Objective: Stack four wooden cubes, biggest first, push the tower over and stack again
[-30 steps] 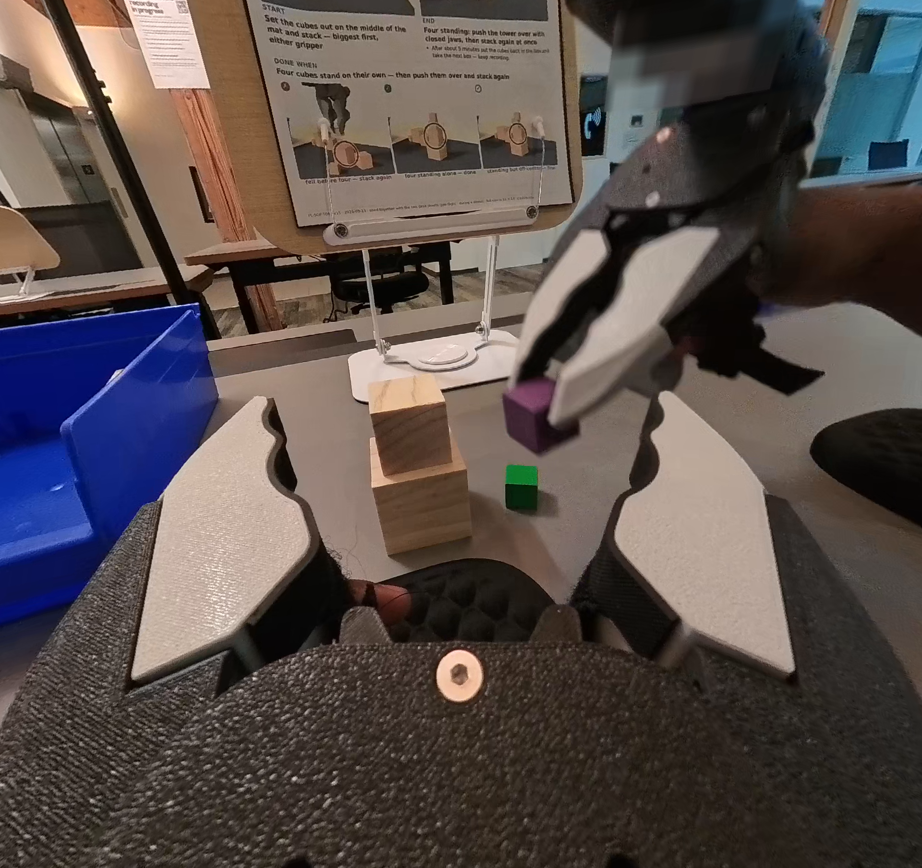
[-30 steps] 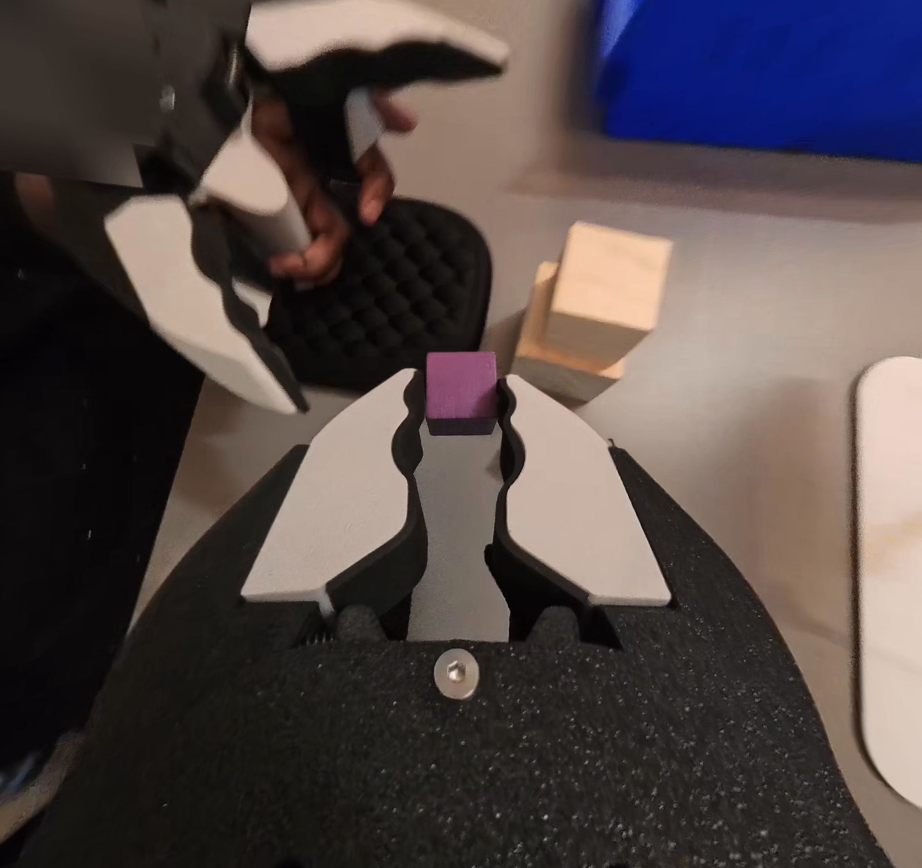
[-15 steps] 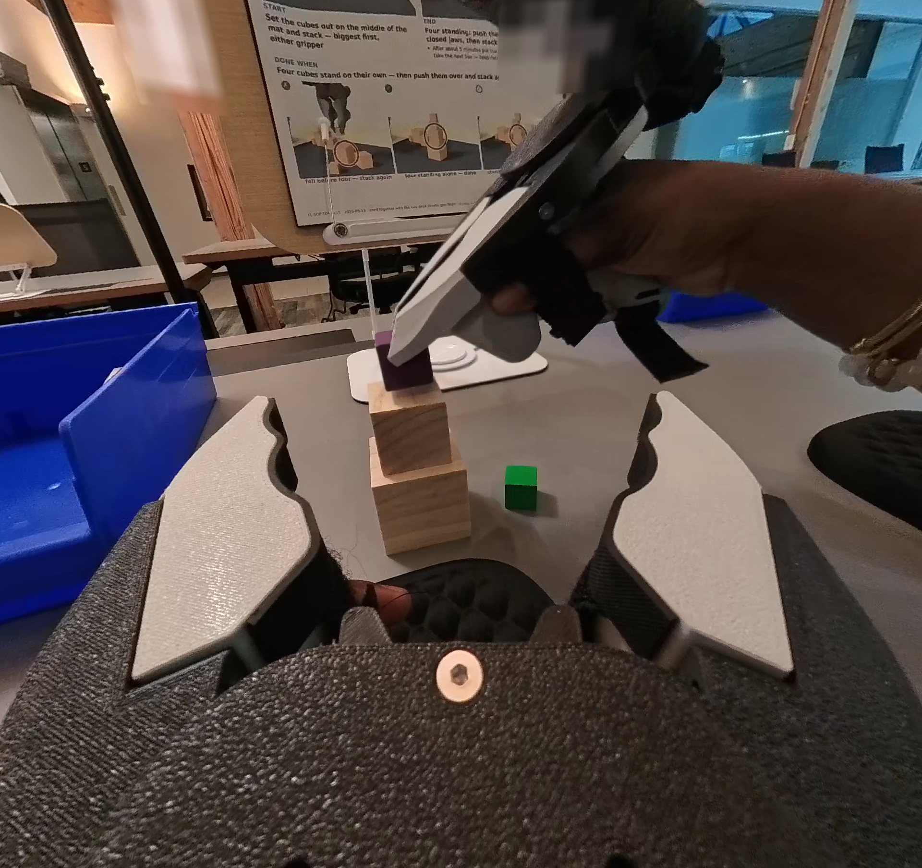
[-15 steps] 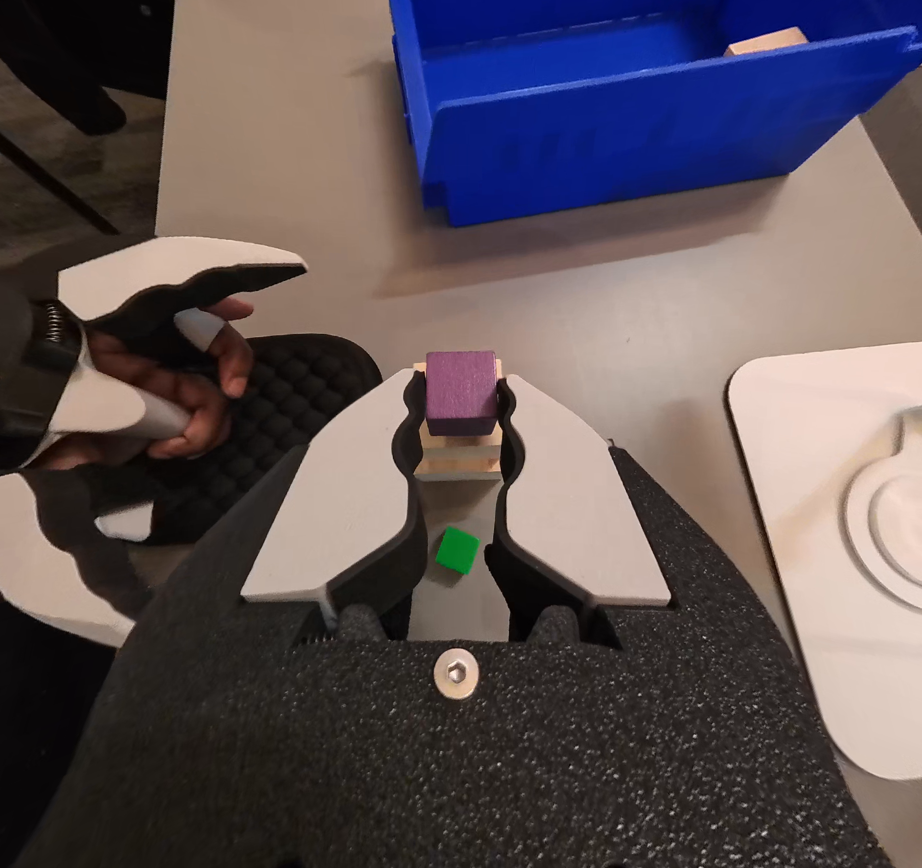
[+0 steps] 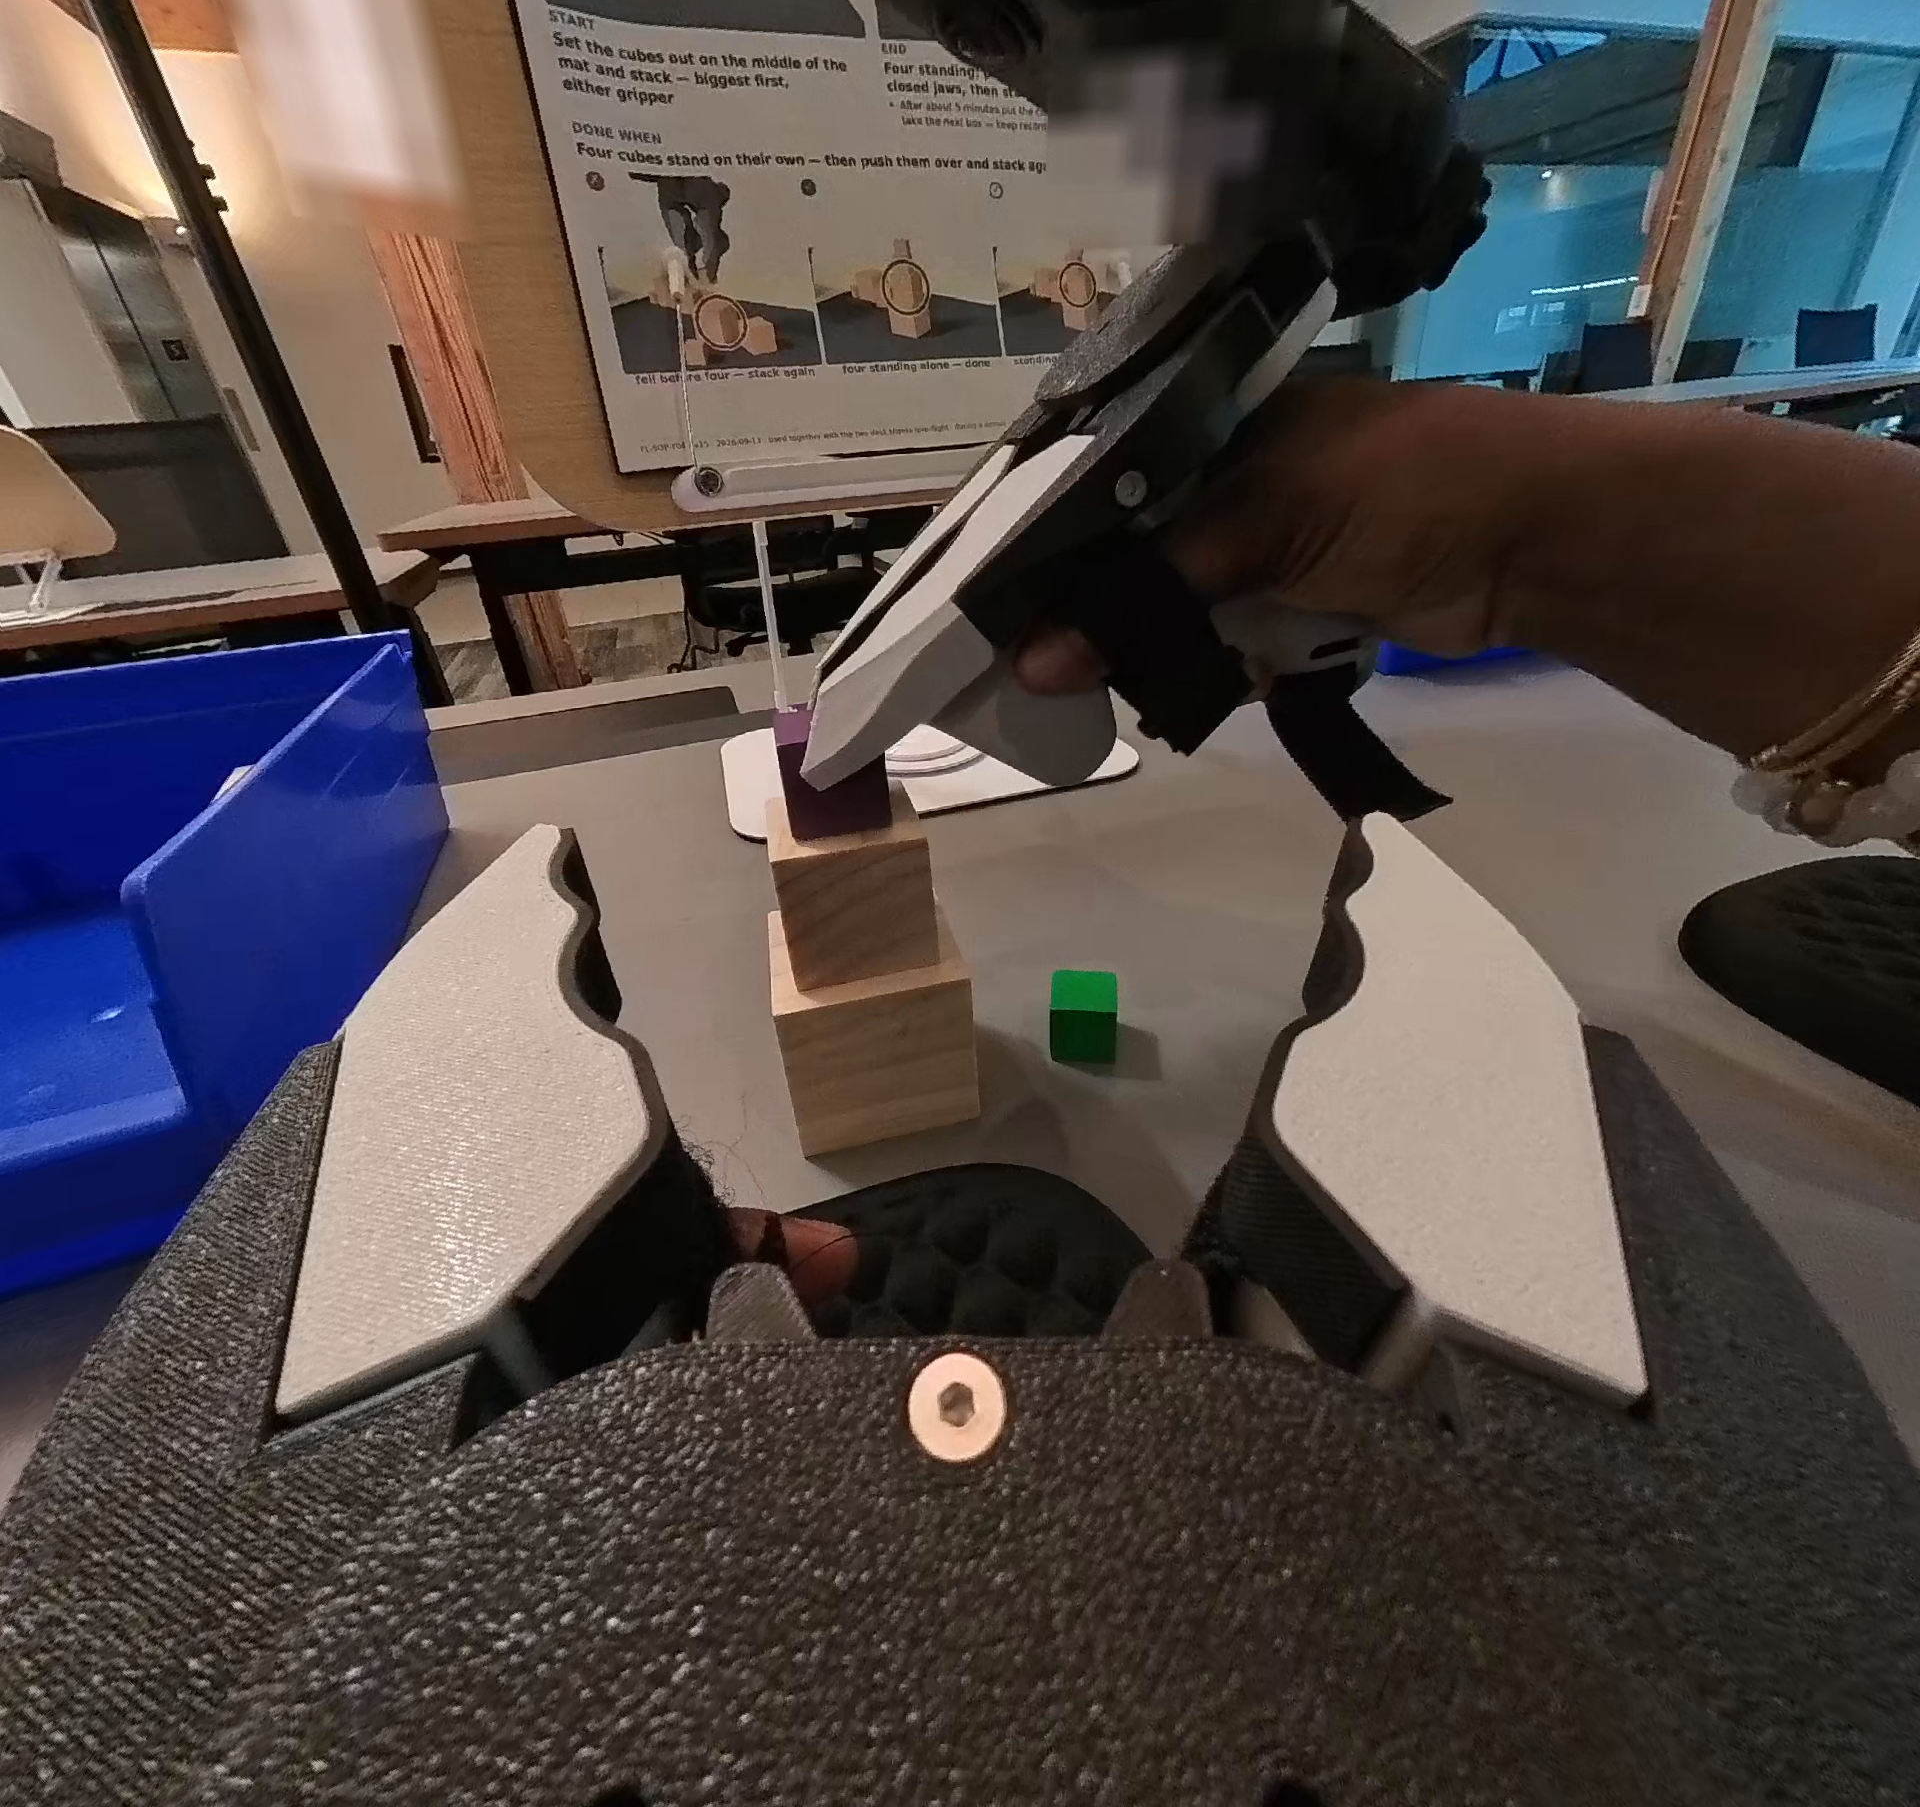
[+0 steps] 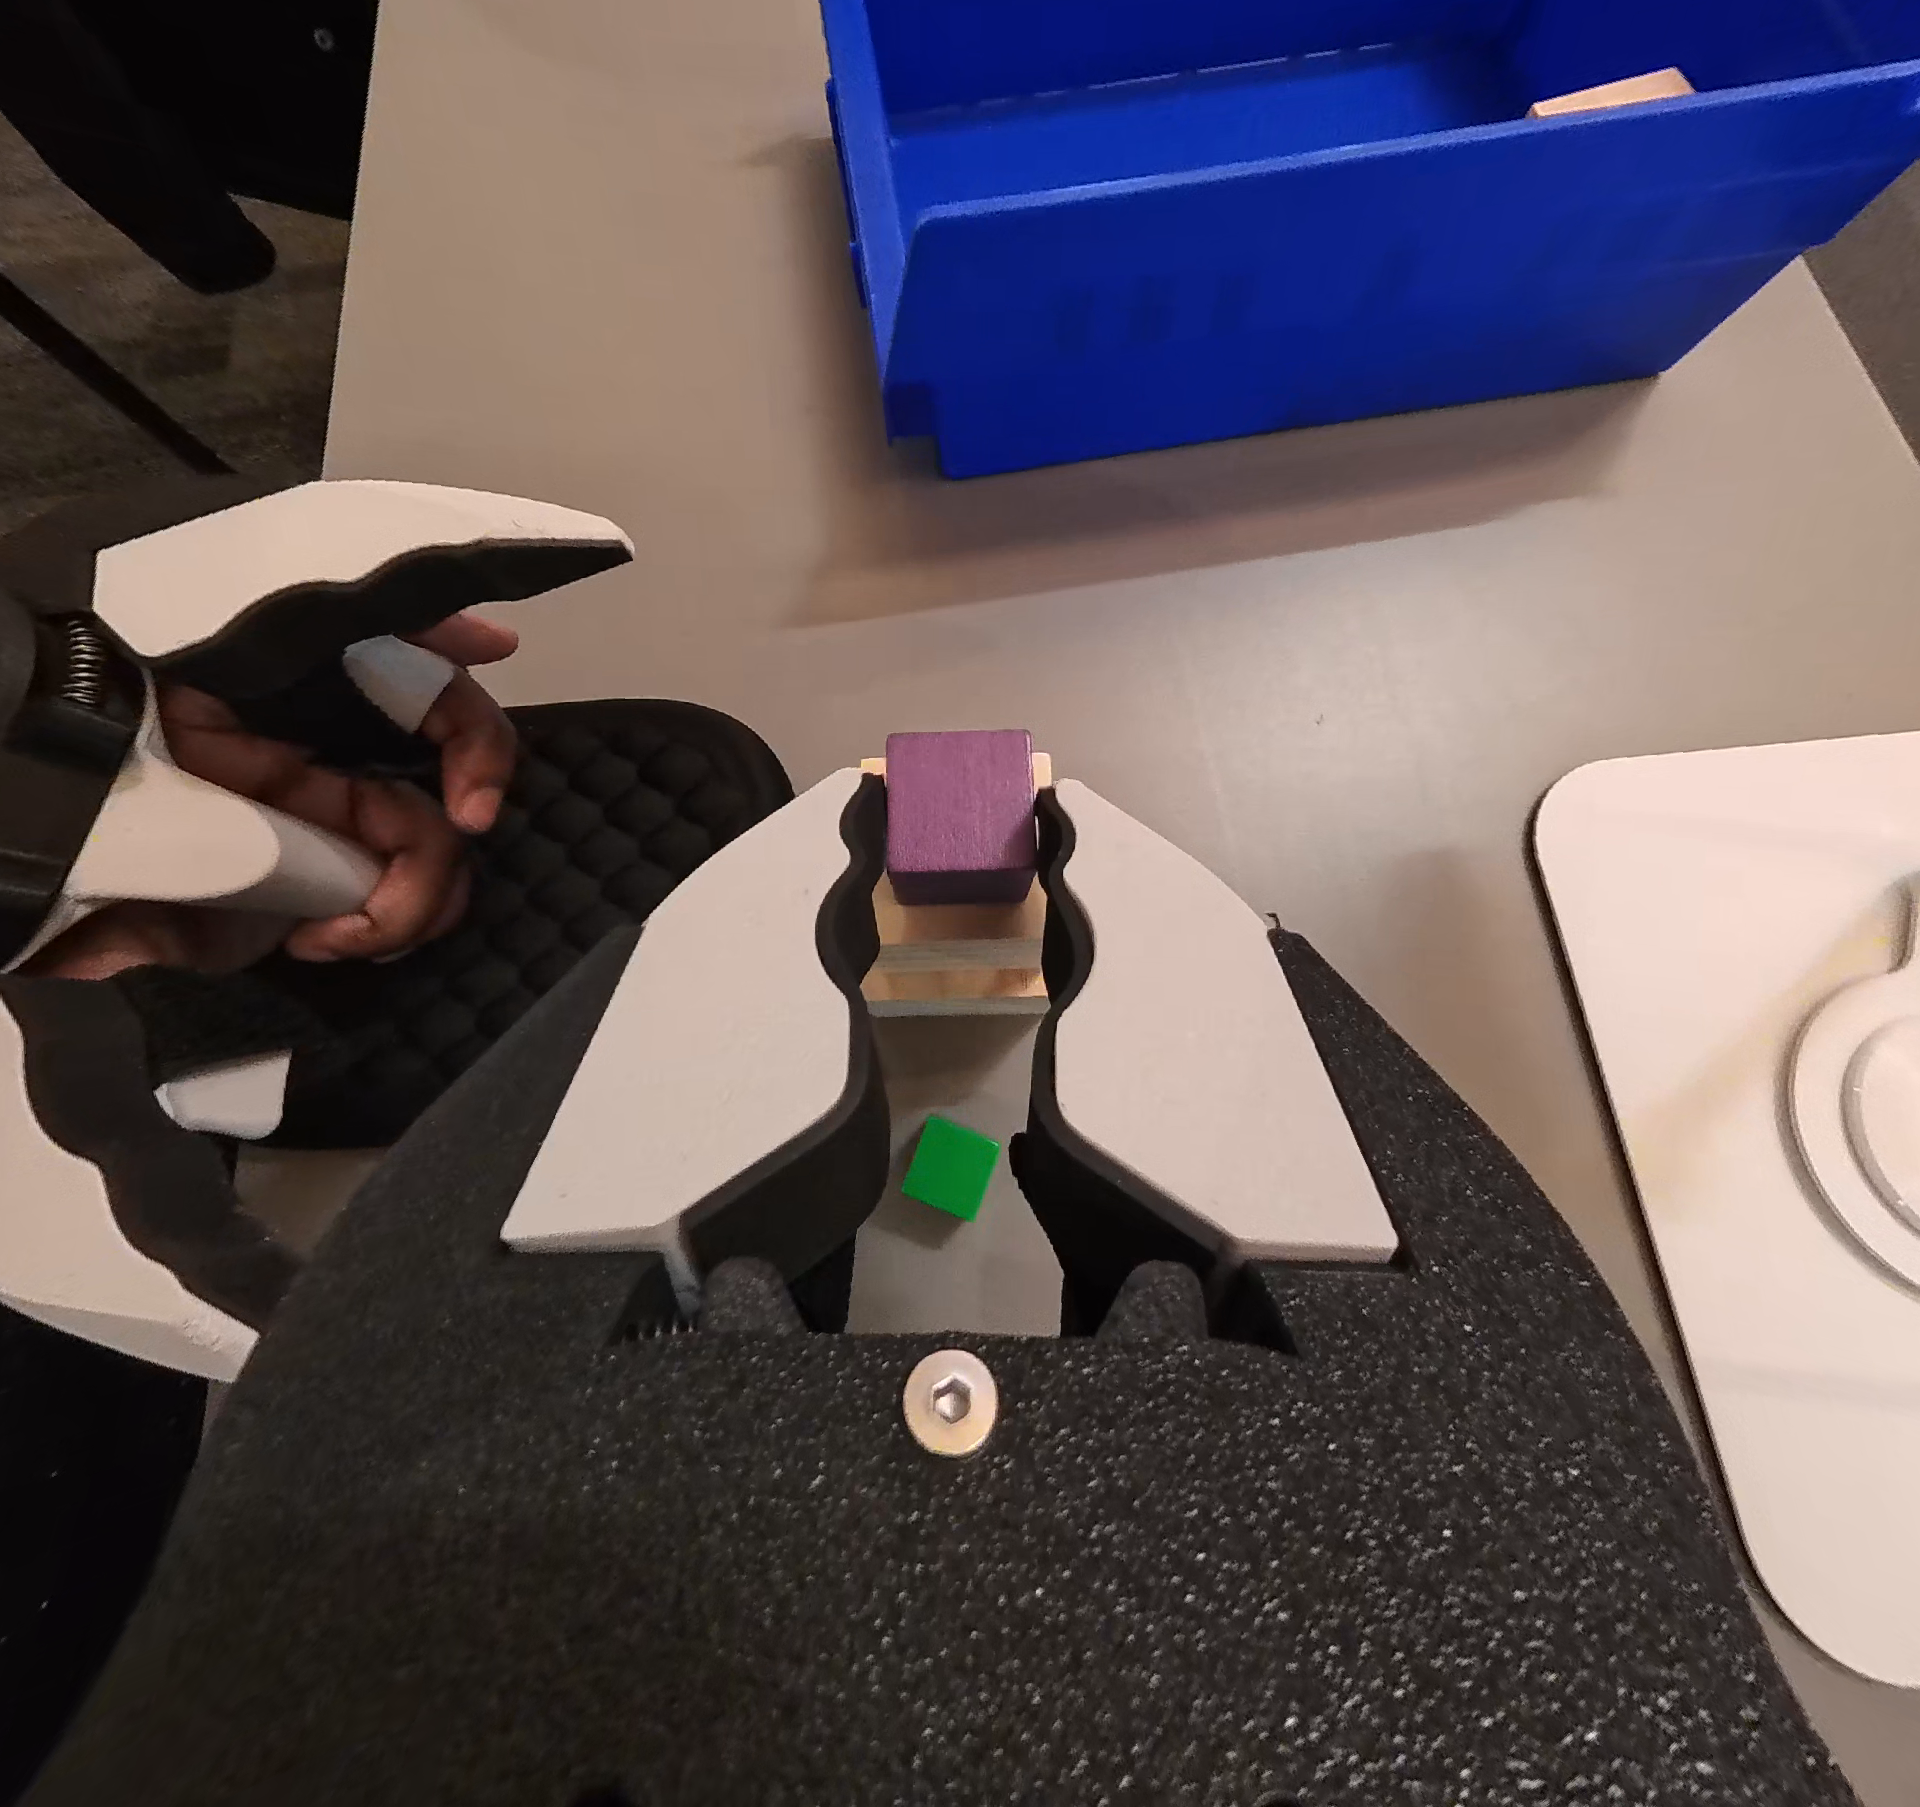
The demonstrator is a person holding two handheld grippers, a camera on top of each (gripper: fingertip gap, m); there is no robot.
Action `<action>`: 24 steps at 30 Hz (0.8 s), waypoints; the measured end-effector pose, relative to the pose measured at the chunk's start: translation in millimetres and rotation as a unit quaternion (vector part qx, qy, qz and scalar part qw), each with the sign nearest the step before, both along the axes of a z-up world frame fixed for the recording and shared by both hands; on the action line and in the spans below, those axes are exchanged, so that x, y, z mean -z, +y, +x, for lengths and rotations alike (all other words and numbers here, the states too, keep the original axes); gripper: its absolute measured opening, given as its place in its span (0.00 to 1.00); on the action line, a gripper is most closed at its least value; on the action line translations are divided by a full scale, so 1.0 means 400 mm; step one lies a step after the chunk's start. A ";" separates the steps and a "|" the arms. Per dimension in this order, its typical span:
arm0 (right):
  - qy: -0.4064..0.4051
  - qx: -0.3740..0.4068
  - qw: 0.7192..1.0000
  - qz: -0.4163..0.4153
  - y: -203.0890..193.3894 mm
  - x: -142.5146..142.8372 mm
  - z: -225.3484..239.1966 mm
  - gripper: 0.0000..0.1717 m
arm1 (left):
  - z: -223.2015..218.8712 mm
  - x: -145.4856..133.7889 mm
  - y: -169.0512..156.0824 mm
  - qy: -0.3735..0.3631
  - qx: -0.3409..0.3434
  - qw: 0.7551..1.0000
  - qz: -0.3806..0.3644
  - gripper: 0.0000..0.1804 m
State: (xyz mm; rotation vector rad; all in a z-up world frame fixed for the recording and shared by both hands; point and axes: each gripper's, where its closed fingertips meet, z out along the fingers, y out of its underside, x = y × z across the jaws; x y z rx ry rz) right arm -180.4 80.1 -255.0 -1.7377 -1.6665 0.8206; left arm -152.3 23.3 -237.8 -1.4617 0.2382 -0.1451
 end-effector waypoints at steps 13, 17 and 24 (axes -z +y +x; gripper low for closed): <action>-0.031 -0.007 0.999 0.016 0.002 0.018 0.096 0.26 | 0.000 0.000 0.000 0.000 0.001 1.000 0.000 0.72; -0.079 0.026 0.996 -0.017 0.014 0.114 0.171 0.26 | 0.002 0.001 0.000 0.003 0.000 1.000 -0.001 0.72; -0.107 0.076 0.991 -0.033 -0.007 0.208 0.188 0.22 | 0.002 0.001 0.000 0.004 0.000 1.000 -0.002 0.71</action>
